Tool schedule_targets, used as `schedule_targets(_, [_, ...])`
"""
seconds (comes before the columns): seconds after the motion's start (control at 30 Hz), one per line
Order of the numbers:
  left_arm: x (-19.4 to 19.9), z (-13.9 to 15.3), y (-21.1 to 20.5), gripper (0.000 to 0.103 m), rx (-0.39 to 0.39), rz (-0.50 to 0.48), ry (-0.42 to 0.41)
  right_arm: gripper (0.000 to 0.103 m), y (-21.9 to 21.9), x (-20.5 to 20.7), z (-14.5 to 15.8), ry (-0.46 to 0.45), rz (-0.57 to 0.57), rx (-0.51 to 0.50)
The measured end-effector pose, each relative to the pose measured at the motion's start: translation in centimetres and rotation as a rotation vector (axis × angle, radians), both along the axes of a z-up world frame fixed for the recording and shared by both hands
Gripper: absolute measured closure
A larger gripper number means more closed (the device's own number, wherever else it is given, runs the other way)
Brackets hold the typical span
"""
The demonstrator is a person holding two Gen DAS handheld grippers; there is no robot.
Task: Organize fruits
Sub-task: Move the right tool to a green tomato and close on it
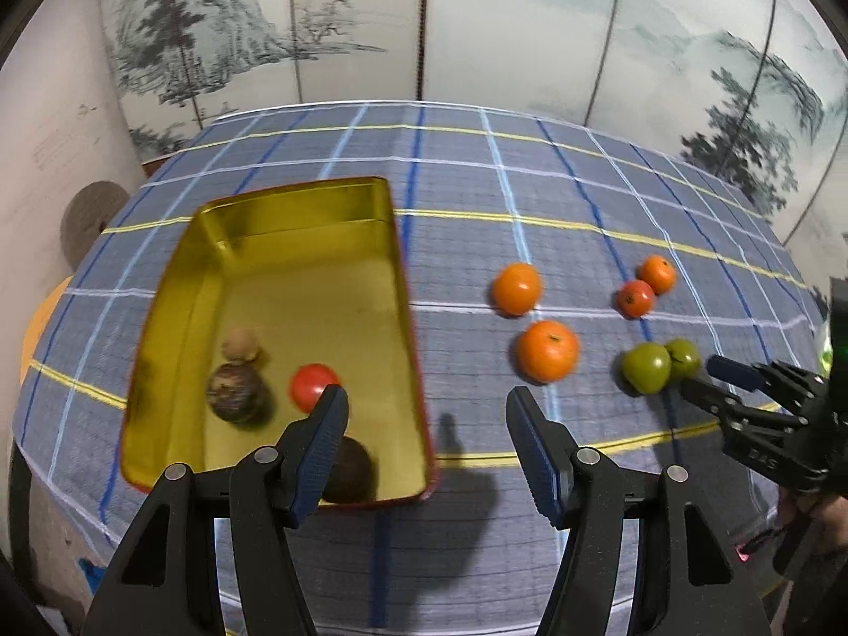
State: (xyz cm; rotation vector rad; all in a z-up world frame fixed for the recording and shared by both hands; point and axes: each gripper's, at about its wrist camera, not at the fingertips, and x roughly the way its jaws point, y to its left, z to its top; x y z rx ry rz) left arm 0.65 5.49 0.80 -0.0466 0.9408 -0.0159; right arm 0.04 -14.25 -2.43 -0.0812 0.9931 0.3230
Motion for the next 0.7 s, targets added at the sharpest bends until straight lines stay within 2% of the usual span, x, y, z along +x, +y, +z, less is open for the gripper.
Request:
schedule_targets(0.3, [0.5, -0.7, -2.6, 0.040, 0.011, -0.047, 0.023, 0.063, 0.9, 1.6, -1.2, 0.002, 0.038, 0.010])
schedule_targets(0.47, [0.7, -1.1, -3.4, 0.040, 0.014, -0.057, 0.034, 0.070, 1.3, 2.2, -1.6, 0.004, 0.051, 0.009])
schedule_targets(0.7, [1.2, -1.5, -4.9, 0.040, 0.004, -0.091, 0.041, 0.071, 1.0, 2.3, -1.6, -0.006, 0.041, -0.008])
